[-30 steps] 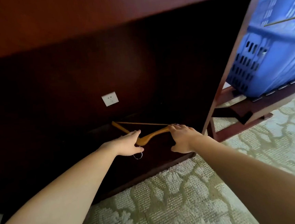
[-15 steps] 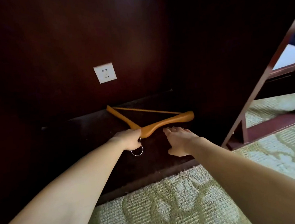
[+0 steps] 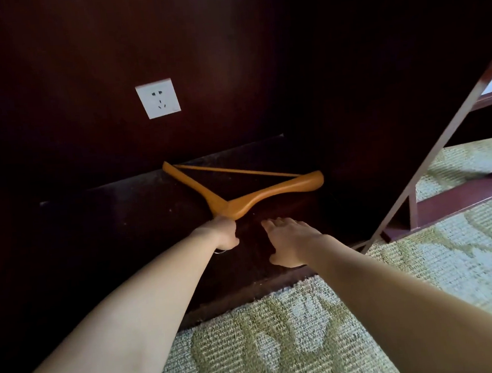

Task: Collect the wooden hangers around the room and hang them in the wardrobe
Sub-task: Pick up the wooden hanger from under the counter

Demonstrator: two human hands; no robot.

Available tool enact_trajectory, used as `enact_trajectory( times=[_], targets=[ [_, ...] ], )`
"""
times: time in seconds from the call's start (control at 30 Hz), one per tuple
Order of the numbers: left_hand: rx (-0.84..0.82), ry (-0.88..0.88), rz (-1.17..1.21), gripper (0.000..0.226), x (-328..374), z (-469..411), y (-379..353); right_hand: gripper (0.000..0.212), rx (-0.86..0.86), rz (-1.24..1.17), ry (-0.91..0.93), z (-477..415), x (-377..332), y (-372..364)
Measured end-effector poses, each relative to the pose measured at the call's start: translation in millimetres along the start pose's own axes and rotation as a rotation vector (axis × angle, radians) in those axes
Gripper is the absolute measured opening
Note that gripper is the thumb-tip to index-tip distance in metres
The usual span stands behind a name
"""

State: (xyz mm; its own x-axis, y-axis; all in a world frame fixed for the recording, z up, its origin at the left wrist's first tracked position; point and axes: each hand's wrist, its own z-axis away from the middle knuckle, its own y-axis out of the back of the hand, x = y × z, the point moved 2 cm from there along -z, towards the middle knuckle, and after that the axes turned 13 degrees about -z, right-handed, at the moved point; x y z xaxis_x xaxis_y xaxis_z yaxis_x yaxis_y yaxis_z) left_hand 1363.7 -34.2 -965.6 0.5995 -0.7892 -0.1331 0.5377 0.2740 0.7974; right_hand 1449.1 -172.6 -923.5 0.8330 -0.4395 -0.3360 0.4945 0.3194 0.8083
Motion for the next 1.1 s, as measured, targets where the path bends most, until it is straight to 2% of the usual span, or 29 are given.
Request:
enact_trajectory(
  times=[0.3,0.4,0.53,0.63,0.77,0.87,0.93,1.03,1.1],
  targets=[
    [0.045,0.118,0.214,0.036,6,-4,-5,0.080,-0.006,-0.003,-0.003,-3,4,-1],
    [0.078,0.191,0.303,0.046,11,0,-4,0.080,-0.001,-0.003,0.003,-1,3,0],
    [0.285,0.268,0.206,0.032,11,12,9,0.080,0.010,-0.003,0.013,5,0,2],
    [0.427,0.257,0.079,0.024,6,22,29,0.079,0.039,-0.005,0.028,10,-5,9],
    [0.626,0.270,0.139,0.024,-6,38,64,0.080,0.106,0.008,0.037,19,-11,25],
    [0.823,0.206,0.092,0.019,-14,50,93,0.080,0.168,0.012,0.040,28,-17,42],
    [0.869,0.123,0.069,0.014,-15,63,114,0.079,0.225,0.007,0.041,37,-20,55],
    [0.828,0.029,0.068,0.017,-9,83,137,0.079,0.316,-0.034,0.038,54,-23,74],
    [0.731,-0.048,0.074,0.018,-4,98,145,0.079,0.349,-0.062,0.017,69,-26,90]
  ],
)
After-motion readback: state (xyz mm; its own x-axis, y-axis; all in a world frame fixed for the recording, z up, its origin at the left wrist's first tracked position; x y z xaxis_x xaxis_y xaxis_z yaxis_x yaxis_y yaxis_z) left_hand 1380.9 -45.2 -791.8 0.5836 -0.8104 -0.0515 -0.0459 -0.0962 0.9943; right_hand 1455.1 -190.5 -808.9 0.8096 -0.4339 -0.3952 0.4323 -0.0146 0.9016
